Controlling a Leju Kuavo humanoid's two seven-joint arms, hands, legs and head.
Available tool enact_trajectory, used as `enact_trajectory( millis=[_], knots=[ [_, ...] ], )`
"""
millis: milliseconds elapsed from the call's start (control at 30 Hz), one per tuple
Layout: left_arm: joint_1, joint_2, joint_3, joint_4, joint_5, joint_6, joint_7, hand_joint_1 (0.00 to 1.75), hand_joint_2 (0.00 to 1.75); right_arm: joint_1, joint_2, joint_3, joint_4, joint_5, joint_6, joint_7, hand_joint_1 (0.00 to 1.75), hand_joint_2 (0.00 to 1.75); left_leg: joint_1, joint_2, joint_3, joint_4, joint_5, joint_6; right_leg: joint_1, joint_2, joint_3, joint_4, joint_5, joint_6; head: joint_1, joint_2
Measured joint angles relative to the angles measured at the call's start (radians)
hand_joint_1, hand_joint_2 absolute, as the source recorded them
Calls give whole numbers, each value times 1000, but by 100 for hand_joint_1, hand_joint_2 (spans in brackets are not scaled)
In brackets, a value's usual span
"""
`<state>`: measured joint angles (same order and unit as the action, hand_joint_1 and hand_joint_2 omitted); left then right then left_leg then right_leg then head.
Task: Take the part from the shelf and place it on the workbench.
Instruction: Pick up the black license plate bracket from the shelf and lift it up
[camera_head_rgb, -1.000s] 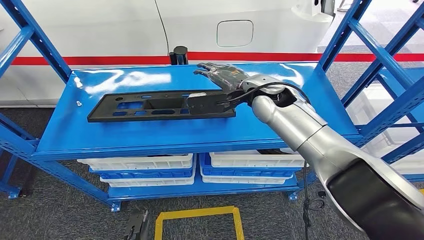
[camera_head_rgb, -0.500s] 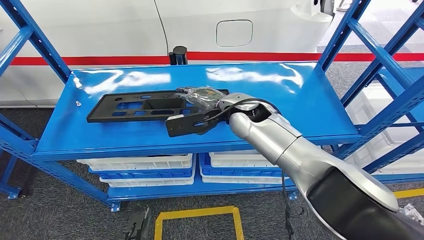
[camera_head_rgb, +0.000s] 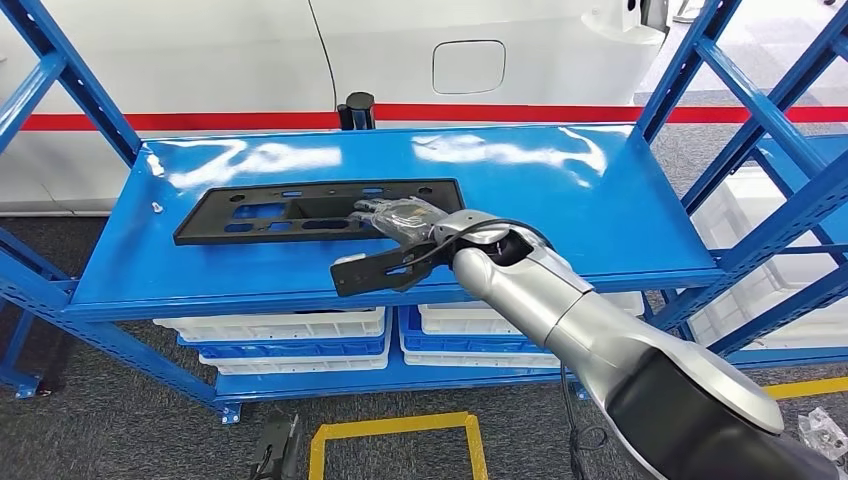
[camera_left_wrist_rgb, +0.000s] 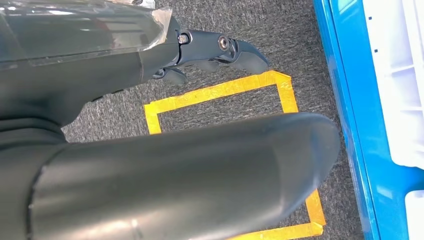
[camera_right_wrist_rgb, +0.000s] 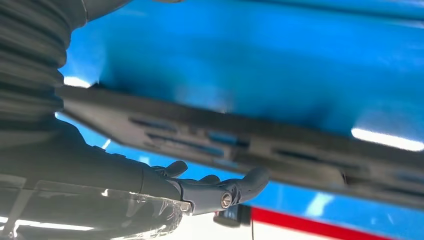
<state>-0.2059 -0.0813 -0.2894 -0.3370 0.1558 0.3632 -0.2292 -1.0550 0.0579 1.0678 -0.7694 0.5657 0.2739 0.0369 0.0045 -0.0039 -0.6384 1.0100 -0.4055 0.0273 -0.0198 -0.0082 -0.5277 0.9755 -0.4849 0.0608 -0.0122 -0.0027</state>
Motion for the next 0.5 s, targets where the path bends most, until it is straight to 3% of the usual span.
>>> enact_trajectory(
  millis=[500],
  knots=[
    [1, 0, 10, -2, -25, 7, -17, 0, 0, 52, -16, 27, 145, 236, -317, 27, 0, 175, 0, 0, 0, 0, 0, 0, 0, 0, 0, 0, 0, 0, 0, 0]
  ],
)
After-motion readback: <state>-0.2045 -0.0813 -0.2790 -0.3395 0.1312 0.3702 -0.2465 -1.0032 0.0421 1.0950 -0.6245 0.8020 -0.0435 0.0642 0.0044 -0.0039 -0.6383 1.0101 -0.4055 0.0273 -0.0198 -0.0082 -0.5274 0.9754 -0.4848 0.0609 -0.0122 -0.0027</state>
